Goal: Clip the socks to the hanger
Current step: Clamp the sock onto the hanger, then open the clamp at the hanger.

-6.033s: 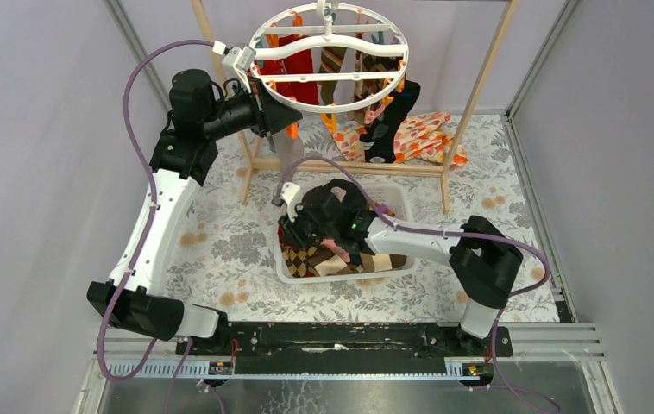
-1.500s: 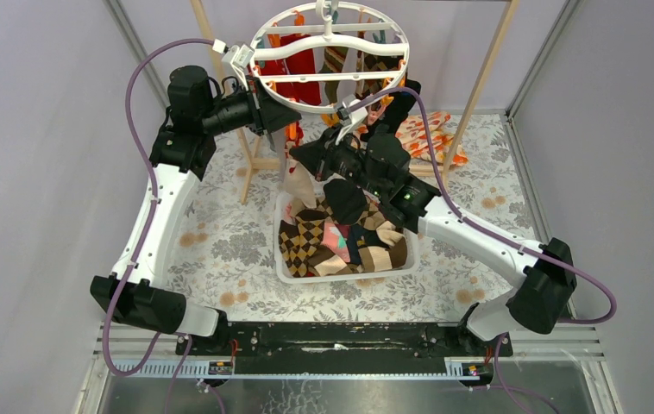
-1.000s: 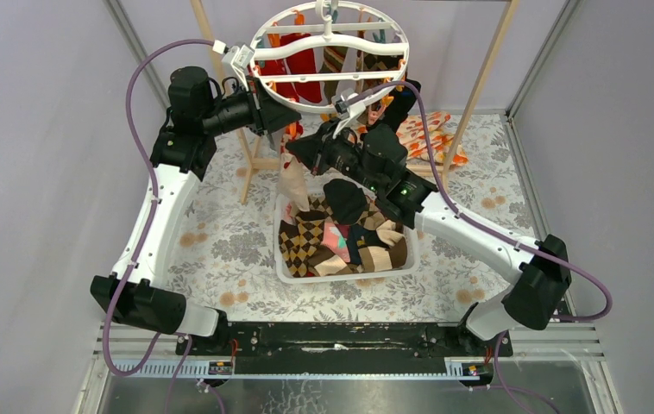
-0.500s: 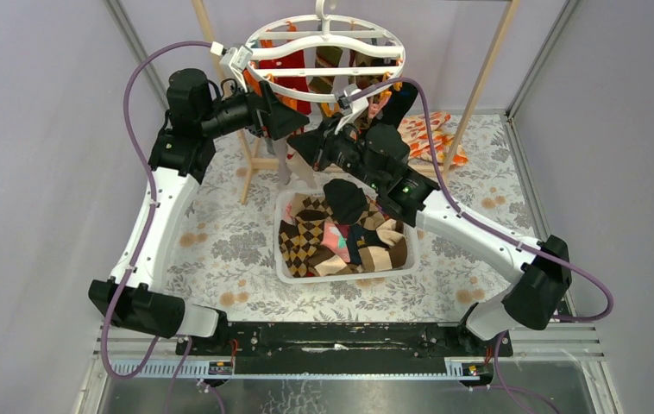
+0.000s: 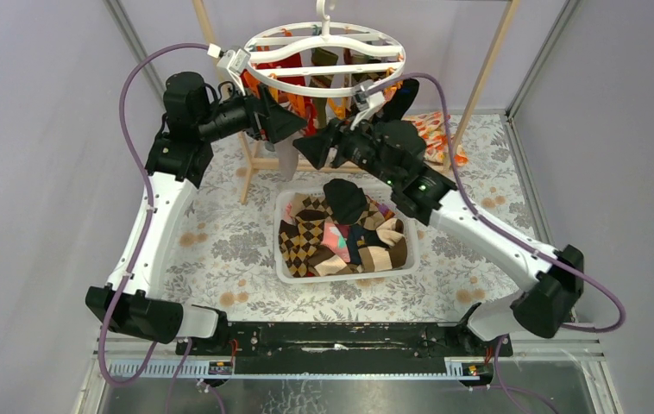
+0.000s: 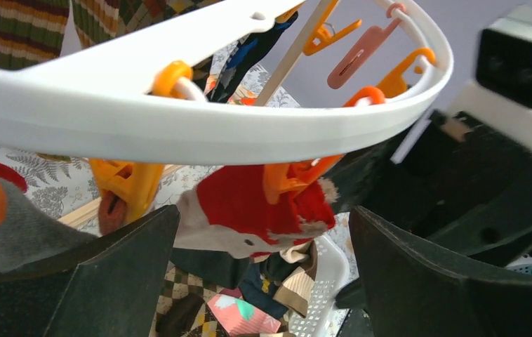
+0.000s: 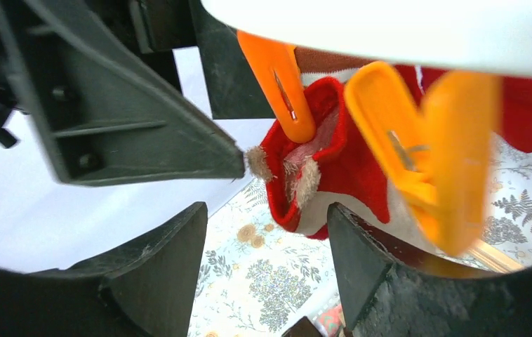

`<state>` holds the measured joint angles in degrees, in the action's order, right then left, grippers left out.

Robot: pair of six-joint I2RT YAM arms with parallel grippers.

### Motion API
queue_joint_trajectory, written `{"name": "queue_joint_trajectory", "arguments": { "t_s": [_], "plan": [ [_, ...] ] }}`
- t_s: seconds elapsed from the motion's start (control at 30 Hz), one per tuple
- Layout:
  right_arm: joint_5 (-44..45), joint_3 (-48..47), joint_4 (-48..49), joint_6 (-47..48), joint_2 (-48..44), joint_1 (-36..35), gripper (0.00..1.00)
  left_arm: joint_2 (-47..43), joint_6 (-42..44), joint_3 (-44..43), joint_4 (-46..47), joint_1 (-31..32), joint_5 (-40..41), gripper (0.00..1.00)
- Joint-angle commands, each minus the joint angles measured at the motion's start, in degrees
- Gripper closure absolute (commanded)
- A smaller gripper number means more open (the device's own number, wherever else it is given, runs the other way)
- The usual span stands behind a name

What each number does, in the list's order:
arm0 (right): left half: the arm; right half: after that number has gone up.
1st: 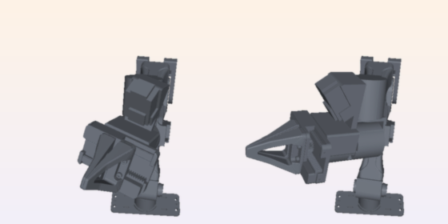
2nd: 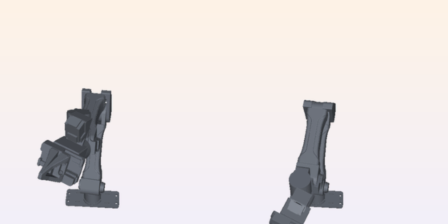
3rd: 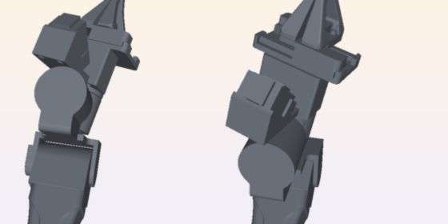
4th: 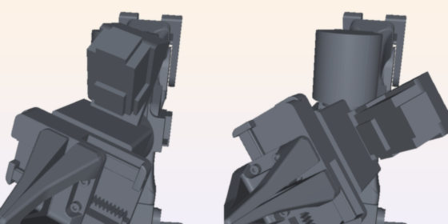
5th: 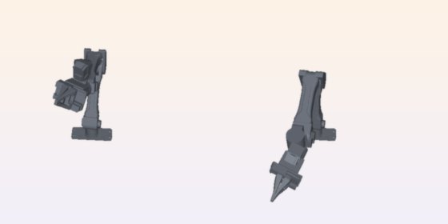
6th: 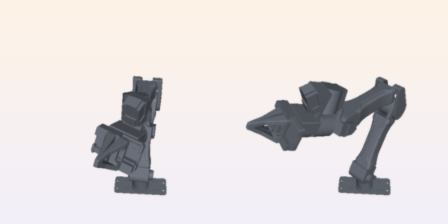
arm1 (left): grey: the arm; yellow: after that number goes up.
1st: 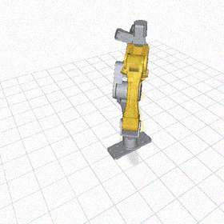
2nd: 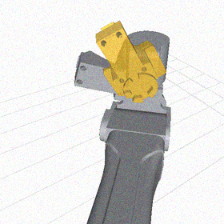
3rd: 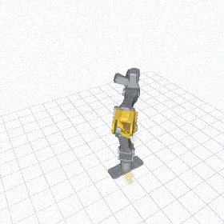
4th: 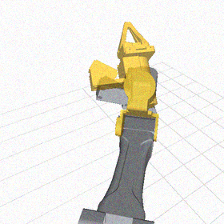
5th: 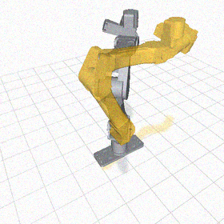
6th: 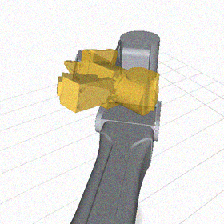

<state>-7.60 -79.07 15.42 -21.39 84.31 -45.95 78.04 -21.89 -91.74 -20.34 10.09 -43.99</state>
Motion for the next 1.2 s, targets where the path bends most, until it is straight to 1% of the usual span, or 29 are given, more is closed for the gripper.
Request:
{"name": "queue_joint_trajectory", "arguments": {
  "t_s": [0.0, 0.2, 0.27, 0.37, 0.47, 0.67, 0.83, 1.07, 1.13, 1.17],
  "plan": [
    [-2.55, 3.18, 0.31, -1.29, -9.39, 2.44, 0.3, -0.3, 1.79, 1.46, 0.83, -0.25, 1.5, 0.03],
    [-5.55, 10.2, -1.5, -2.53, -16.89, 8.86, 0.32, 0.09, 2.65, 2.01, 1.23, -0.4, 2.33, 0.04],
    [-7.19, 10.67, -1.35, -2.68, -17.29, 11.93, 0.33, 0.05, 2.56, 1.8, 1.25, -0.47, 2.43, 0.05],
    [-10.08, 9.41, -0.74, -2.51, -15.42, 14.31, 0.37, -0.37, 2.06, 1.62, 1.25, -0.52, 1.86, 0.04],
    [-11.5, 7.58, 1.2, -1.5, -12.76, 14.75, 0.39, -1.14, 1.83, 1.71, 0.88, -0.51, 1.24, 0.05],
    [-13.4, 4.12, 5.61, -0.39, -8.05, 14.84, 0.41, -2.83, 3.01, 1.91, -1.22, -0.53, 0.7, 0.05],
    [-13.87, 3.28, 7.8, 0.77, -6.65, 15.01, 0.43, -3.15, 3.76, 1.64, -2.25, -0.83, 0.36, 0.04],
    [-17.85, 2.07, 8.95, 0.49, -5.47, 15.68, 0.46, -3.62, 4.52, 1.56, -3.56, -1.21, -1.89, 0.04],
    [-18.61, 1.62, 9.22, 0.2, -5.01, 15.72, 0.49, -3.6, 4.85, 1.53, -4.2, -1.21, -2.3, 0.04],
    [-19.02, 1.51, 9.39, 0.01, -4.81, 15.74, 0.53, -3.73, 5.04, 1.46, -4.46, -1.21, -2.29, 0.04]
  ]
}}
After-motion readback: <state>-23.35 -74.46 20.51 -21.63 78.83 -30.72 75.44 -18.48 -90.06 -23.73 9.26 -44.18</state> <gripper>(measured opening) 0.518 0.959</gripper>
